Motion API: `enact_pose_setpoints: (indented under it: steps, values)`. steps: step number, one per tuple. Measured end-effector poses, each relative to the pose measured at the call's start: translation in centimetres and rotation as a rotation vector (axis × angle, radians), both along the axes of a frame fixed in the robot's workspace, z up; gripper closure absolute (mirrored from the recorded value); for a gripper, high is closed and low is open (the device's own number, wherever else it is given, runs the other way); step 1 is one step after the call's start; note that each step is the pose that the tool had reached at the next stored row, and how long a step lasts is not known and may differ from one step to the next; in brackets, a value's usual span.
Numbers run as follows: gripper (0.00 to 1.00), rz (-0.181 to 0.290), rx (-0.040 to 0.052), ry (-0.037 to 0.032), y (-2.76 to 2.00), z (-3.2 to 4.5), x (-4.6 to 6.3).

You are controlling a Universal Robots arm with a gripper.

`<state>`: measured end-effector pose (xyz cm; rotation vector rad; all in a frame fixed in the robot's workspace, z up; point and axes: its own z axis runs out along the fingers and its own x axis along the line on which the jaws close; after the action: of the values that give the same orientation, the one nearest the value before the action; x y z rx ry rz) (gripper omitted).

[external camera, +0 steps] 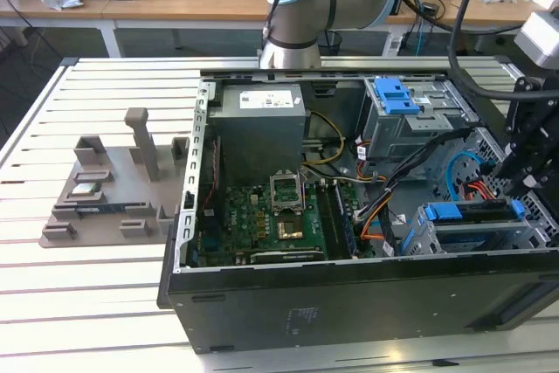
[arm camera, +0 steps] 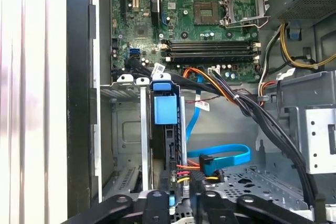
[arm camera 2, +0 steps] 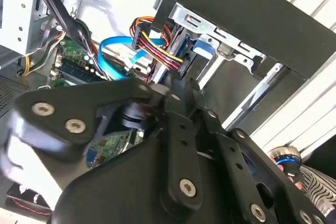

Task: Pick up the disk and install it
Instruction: 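Insert the first disk wire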

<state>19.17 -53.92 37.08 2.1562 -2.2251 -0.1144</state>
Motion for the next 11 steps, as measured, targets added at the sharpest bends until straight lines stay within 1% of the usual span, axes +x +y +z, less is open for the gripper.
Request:
enact_pose_setpoints:
  steps: [2, 7, 9, 11]
  values:
    - [0.89, 0.000, 0.0000, 0.0000, 0.01, 0.29, 0.0]
    - [0.89, 0.000, -0.0002, -0.0001, 0.01, 0.90, 0.0]
    - [0.89, 0.000, 0.0000, 0.0000, 0.01, 1.32, 0.0]
    - [0.89, 0.000, 0.0000, -0.0001, 0.01, 1.51, 0.0]
